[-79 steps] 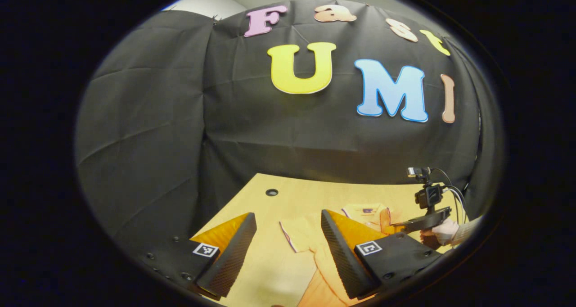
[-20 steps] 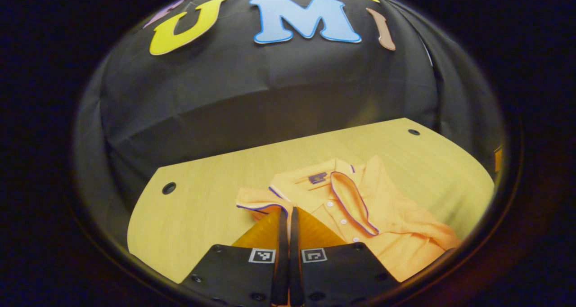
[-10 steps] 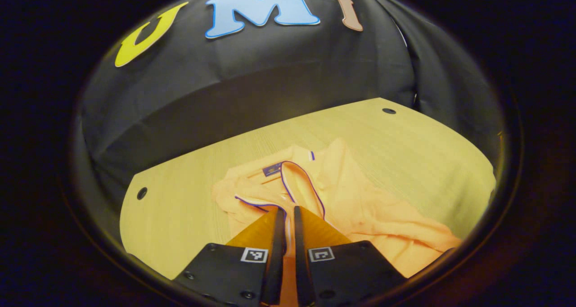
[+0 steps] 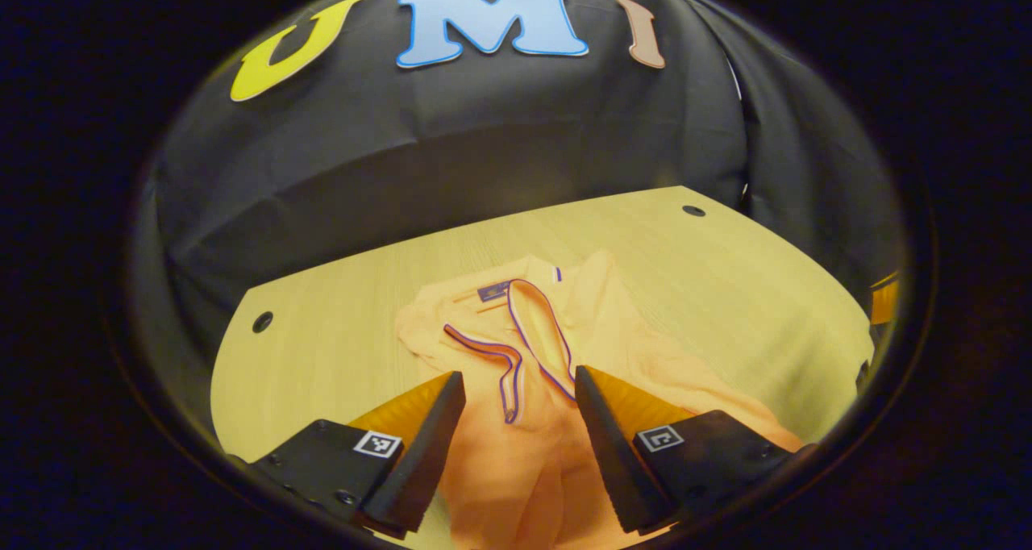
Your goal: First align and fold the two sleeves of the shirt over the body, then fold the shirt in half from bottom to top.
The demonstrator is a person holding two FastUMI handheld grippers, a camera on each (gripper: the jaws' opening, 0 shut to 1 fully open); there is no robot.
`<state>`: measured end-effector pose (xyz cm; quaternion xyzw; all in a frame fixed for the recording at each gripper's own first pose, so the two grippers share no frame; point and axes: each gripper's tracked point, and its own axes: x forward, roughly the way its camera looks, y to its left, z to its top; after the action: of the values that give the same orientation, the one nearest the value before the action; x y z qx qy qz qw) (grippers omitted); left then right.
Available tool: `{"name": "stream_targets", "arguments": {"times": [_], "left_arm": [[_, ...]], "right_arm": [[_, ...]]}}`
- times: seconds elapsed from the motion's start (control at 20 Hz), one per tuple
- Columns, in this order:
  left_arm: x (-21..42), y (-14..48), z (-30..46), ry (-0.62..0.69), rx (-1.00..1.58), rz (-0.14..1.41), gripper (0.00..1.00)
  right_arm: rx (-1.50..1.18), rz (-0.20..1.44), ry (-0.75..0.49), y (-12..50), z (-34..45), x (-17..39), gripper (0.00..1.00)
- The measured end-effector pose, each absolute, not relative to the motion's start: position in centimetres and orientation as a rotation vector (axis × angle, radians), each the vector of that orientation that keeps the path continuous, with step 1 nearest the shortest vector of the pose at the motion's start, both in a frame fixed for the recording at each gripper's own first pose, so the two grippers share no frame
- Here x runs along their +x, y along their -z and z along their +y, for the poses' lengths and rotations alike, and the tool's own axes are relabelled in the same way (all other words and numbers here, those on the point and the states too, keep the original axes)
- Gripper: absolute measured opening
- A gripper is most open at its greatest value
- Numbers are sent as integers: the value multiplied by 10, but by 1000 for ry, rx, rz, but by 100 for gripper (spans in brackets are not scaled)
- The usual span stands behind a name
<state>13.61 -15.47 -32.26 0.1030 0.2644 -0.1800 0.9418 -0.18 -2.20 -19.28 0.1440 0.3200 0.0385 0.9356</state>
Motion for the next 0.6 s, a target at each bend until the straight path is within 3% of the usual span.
{"name": "stream_targets", "arguments": {"times": [0.05, 0.25, 0.3, 0.35, 0.4, 0.5, 0.6], "left_arm": [[125, 321, -146, 353, 193, 553, 96], [72, 326, -110, 309, 132, 630, 96], [57, 328, -103, 300, 115, 655, 96], [42, 331, -93, 283, 110, 671, 95], [30, 336, -82, 263, 111, 689, 96], [1, 340, -68, 233, 112, 730, 96], [-27, 349, -57, 208, 109, 781, 96]], "right_arm": [[288, 663, -89, 197, -18, -3, 29], [278, 715, -132, 217, -5, -14, 30], [270, 731, -136, 223, -3, -18, 35], [271, 745, -154, 228, 3, -23, 27], [269, 762, -166, 234, 8, -28, 46], [253, 805, -186, 248, 12, -38, 64], [228, 871, -189, 266, 14, -51, 75]]}}
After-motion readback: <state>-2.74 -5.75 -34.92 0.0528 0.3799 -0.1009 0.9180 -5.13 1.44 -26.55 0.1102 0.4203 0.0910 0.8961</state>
